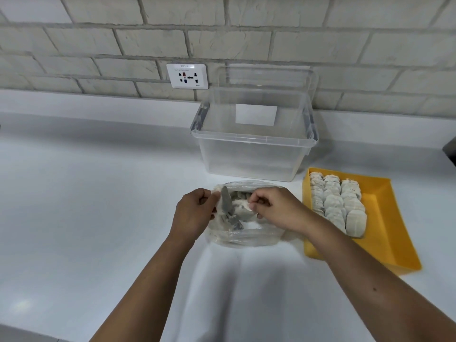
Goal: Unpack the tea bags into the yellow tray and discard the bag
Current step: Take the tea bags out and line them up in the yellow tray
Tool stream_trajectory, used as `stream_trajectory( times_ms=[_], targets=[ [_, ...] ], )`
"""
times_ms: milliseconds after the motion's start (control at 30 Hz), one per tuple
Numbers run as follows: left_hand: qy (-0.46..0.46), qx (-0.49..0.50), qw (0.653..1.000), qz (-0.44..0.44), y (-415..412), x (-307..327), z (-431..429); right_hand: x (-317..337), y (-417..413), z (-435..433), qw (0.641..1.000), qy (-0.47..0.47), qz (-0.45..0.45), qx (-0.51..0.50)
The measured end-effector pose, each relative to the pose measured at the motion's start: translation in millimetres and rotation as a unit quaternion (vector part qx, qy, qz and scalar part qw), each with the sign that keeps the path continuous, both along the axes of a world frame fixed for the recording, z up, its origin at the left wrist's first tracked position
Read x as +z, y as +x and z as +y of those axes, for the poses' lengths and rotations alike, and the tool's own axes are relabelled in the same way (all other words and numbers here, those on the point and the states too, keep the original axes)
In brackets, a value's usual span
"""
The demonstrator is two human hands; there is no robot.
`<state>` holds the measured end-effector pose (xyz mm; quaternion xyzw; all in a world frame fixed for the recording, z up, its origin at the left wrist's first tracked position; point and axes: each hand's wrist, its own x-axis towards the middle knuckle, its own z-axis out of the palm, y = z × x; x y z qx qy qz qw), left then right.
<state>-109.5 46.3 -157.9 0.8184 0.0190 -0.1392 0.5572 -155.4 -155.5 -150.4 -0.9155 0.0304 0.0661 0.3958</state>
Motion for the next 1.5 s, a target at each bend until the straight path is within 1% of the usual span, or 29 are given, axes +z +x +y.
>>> stream_trajectory(
  times_ms=[33,100,167,300,400,500,533,600,667,733,800,900,1067,1267,1400,1500],
  targets=[
    [-0.007,-0.012,1.000,-0.001,0,1,-1,9,-1,-2,0.998,0.037,0.033,0.025],
    [-0.020,-0.044,0.999,0.000,-2,3,-3,23,-3,-4,0.991,0.079,0.086,0.071],
    [-0.038,-0.073,0.997,0.012,-5,5,-8,31,-2,-3,0.986,0.089,0.100,0.097],
    [-0.118,-0.075,0.987,0.083,-12,13,-14,31,6,4,0.995,0.063,0.046,0.070],
    [-0.147,-0.090,0.978,0.114,-14,18,-10,25,10,9,0.996,0.080,0.022,0.038],
    [-0.144,-0.129,0.975,0.109,-14,15,-6,19,13,14,0.994,0.110,0.009,0.019],
    [-0.139,-0.129,0.976,0.103,-13,13,-5,17,15,16,0.993,0.121,0.005,0.008],
    [-0.118,-0.096,0.985,0.083,-10,8,-4,11,17,16,0.992,0.127,0.000,-0.021],
    [-0.094,-0.053,0.993,0.055,-6,2,-3,4,20,13,0.996,0.084,-0.004,-0.038],
    [-0.077,-0.026,0.996,0.029,-2,-3,-1,-4,19,9,1.000,-0.023,-0.005,-0.014],
    [-0.068,-0.011,0.998,0.013,2,-7,1,-15,19,9,0.991,-0.128,-0.003,0.028],
    [-0.061,-0.005,0.998,0.006,5,-9,0,-32,19,13,0.980,-0.190,0.018,0.064],
    [-0.058,-0.011,0.998,0.009,5,-11,-2,-45,20,20,0.979,-0.199,-0.018,0.044],
    [-0.053,-0.019,0.998,0.004,5,-9,-5,-41,21,23,0.971,-0.226,-0.059,0.047],
    [-0.056,-0.018,0.998,-0.001,6,-5,-7,-30,10,16,0.978,-0.193,-0.082,0.011],
    [-0.067,-0.021,0.998,-0.004,3,-1,-14,-20,-3,12,0.982,-0.152,-0.113,-0.018]
  ],
)
